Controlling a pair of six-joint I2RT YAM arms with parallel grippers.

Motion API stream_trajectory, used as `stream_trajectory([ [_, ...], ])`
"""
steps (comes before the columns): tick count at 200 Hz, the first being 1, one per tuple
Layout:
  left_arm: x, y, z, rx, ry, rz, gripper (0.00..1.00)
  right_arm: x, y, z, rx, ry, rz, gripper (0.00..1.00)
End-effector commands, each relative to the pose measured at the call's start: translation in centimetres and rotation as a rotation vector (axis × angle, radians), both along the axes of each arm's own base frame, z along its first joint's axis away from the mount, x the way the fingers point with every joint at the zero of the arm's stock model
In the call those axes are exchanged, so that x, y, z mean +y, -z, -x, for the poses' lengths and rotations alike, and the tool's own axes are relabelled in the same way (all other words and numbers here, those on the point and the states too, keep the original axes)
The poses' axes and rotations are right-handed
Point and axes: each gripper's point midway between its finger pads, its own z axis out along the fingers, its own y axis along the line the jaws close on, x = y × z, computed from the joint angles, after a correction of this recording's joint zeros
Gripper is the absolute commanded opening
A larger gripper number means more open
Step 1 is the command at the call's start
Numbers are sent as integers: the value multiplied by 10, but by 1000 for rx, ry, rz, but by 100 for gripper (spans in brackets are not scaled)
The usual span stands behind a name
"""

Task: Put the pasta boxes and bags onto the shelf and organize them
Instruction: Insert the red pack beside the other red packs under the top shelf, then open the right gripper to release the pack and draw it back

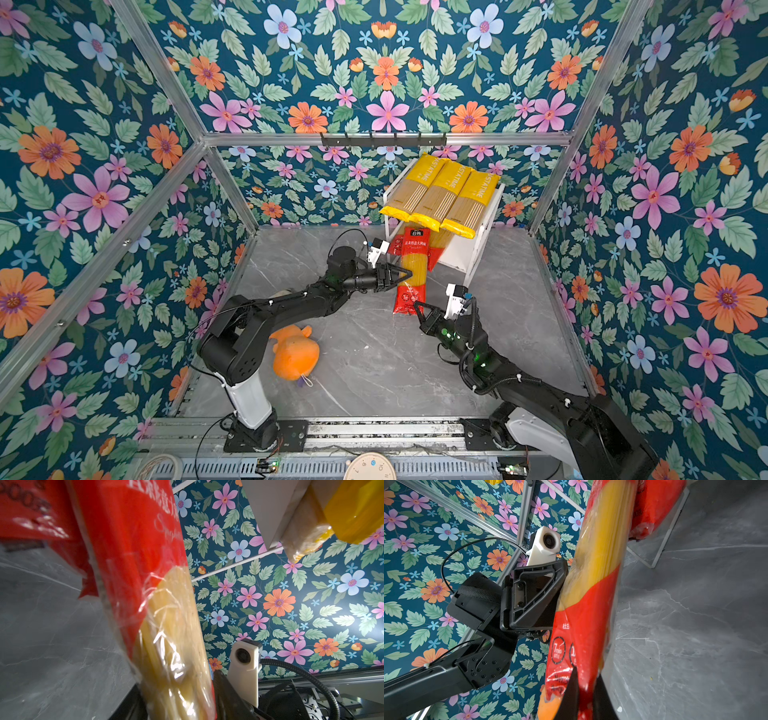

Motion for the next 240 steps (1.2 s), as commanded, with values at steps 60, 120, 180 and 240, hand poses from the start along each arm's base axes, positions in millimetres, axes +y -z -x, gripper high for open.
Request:
stream_trajectory([
  [60, -1, -21, 6, -103, 31, 45, 54, -36, -48, -36, -136, 187, -27, 0],
  [120, 3, -14, 8, -104, 25, 20, 54, -76, -48, -55, -121, 360, -33, 0],
  [180, 8, 8, 13, -73, 19, -17, 54, -95, -52, -55, -132, 446, -14, 0],
  [240, 13, 15, 13, -61, 13, -28, 54, -106, -45, -60, -98, 511, 17, 0],
])
